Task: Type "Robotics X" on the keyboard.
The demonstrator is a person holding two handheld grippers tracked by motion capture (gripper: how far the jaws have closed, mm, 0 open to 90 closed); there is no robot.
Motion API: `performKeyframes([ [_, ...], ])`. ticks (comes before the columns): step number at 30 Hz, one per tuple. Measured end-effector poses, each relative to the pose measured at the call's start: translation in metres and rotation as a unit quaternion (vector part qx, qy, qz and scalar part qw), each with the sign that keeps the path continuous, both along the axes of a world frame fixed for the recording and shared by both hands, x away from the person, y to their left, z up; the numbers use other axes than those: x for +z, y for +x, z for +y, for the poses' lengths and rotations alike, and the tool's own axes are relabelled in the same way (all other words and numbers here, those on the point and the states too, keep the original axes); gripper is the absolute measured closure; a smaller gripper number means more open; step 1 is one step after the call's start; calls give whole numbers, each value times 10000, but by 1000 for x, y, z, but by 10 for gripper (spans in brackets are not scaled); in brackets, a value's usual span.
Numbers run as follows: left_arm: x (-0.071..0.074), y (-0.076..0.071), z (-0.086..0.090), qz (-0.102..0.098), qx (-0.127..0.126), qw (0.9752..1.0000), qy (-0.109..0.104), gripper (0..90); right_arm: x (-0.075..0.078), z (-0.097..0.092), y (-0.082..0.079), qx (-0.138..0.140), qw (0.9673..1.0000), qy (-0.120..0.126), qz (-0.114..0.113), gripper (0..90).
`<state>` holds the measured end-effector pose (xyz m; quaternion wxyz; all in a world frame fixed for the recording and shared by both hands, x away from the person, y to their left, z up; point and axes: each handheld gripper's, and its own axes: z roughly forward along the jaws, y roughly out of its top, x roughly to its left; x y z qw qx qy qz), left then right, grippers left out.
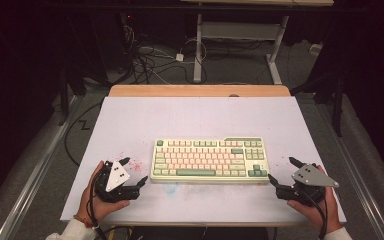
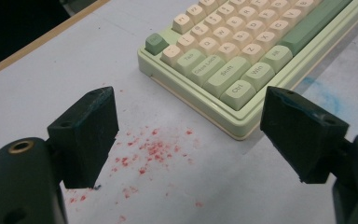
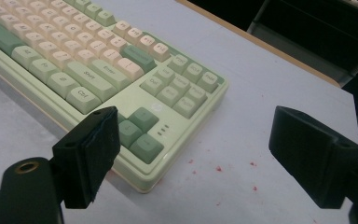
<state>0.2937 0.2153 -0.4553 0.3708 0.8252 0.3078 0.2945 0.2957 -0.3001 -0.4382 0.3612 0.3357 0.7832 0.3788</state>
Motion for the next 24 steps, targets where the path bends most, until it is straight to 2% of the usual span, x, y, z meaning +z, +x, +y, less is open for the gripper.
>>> performKeyframes([
  [10,-5,-1,-1,130,-7,9999,82,178,5,1,1,19,10000,28,-92,166],
  [14,-4,-1,1,102,24,9999,14,178,4,4,1,57,10000,-25,-58,166],
  [21,-5,-2,0,123,-5,9999,98,178,6,2,2,-3,10000,35,-85,167],
  [24,-4,-2,0,109,0,9999,58,178,6,3,1,17,10000,14,-78,167],
])
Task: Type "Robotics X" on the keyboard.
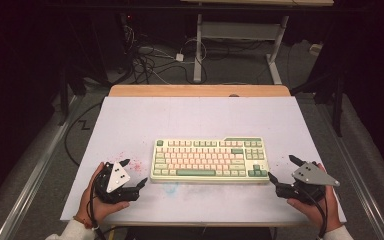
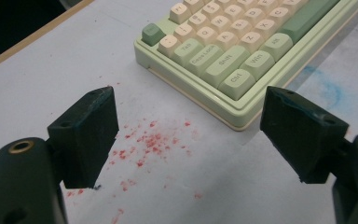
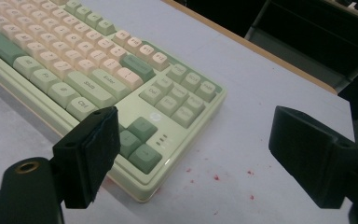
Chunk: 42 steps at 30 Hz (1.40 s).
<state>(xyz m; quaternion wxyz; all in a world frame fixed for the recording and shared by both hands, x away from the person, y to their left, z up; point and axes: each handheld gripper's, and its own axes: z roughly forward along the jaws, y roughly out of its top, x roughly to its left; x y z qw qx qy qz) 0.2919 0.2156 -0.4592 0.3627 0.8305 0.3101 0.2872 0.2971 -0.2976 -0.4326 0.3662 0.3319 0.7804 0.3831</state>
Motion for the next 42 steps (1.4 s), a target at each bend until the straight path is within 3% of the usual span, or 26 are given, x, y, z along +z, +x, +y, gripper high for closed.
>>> performKeyframes([
  [13,2,0,-1,-32,-22,10000,1,177,9,5,4,80,10000,4,-58,168],
  [19,4,2,-4,15,25,10000,-5,176,15,11,12,164,9998,38,112,178],
  [20,5,3,-5,33,21,10000,-34,176,18,12,15,335,9989,212,240,185],
  [24,6,4,-7,60,24,10000,-60,176,21,17,20,458,9979,285,352,280],
  [25,6,4,-7,65,37,9999,-74,176,22,21,23,569,9970,331,406,402],
  [29,5,5,-8,83,31,9999,-72,176,22,32,31,725,9952,345,564,588],
  [36,8,11,-12,284,96,9995,-66,168,13,51,45,959,9911,189,902,802],
  [38,9,12,-14,358,75,9993,-119,168,11,54,47,1000,9905,134,934,828],
  [40,11,14,-17,400,50,9991,-111,168,7,64,51,1120,9877,44,1087,898],
  [41,12,15,-18,383,-15,9992,-73,168,7,64,51,1120,9877,44,1087,898],
  [42,13,16,-20,396,-19,9992,-49,172,3,71,53,1238,9853,-5,1180,900],
])
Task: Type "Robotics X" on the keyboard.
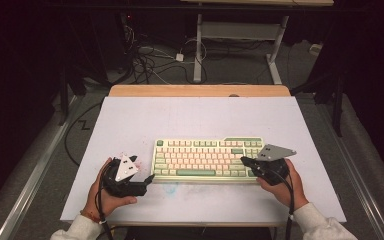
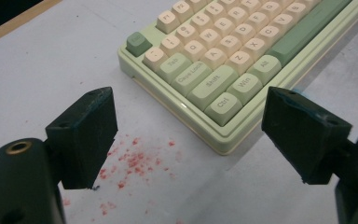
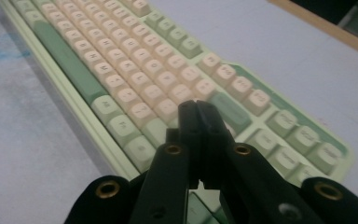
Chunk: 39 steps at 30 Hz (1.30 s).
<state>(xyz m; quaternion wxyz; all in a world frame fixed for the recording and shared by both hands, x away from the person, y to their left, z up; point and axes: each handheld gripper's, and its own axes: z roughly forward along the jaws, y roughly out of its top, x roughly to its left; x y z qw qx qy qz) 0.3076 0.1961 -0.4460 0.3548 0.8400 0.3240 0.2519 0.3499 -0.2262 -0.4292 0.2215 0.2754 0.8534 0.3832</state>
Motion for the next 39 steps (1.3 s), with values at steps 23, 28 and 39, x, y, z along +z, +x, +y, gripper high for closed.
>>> performKeyframes([
  [23,19,19,-20,-46,-165,9997,-201,217,-25,14,13,-29,9987,-440,272,900],
  [28,23,22,-24,-108,-196,9993,-295,384,-26,14,13,-37,9988,-400,288,900],
  [39,31,34,-35,8,-513,9983,-293,848,-26,14,12,-49,9989,-392,248,900],
])
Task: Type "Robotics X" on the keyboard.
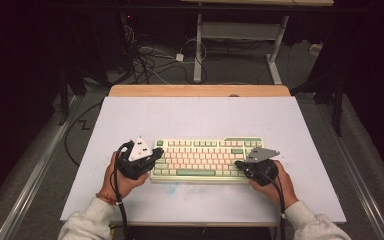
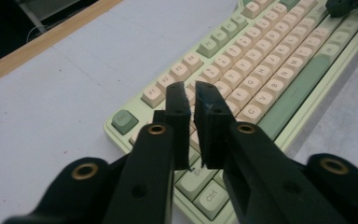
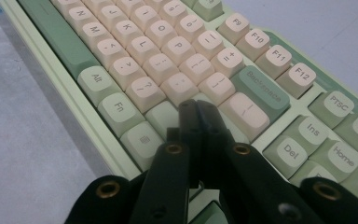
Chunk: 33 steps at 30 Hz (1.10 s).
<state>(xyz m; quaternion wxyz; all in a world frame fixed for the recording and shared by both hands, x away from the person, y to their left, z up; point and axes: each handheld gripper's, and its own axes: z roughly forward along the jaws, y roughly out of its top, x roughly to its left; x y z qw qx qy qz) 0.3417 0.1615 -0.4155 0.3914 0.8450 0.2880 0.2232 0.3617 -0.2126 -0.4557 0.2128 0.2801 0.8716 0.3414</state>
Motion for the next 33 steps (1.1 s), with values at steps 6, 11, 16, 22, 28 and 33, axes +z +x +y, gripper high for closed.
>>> performKeyframes([
  [6,0,3,-12,-49,-162,9997,177,871,0,0,0,-10,10000,-6,-15,900],
  [11,0,8,-19,-3,-257,9995,188,871,0,0,-1,-17,10000,2,-16,900],
  [16,-1,15,-29,96,-373,9990,224,870,0,0,-1,-22,10000,5,-15,900],
  [22,-4,23,-39,248,-429,9985,234,870,0,0,-2,-20,10000,-11,-32,900],
  [28,-10,36,-49,432,-384,9980,261,870,0,1,-2,-20,10000,-31,-46,900],
  [33,-14,42,-54,495,-335,9979,260,869,0,1,-2,-15,10000,-29,-50,900],
])
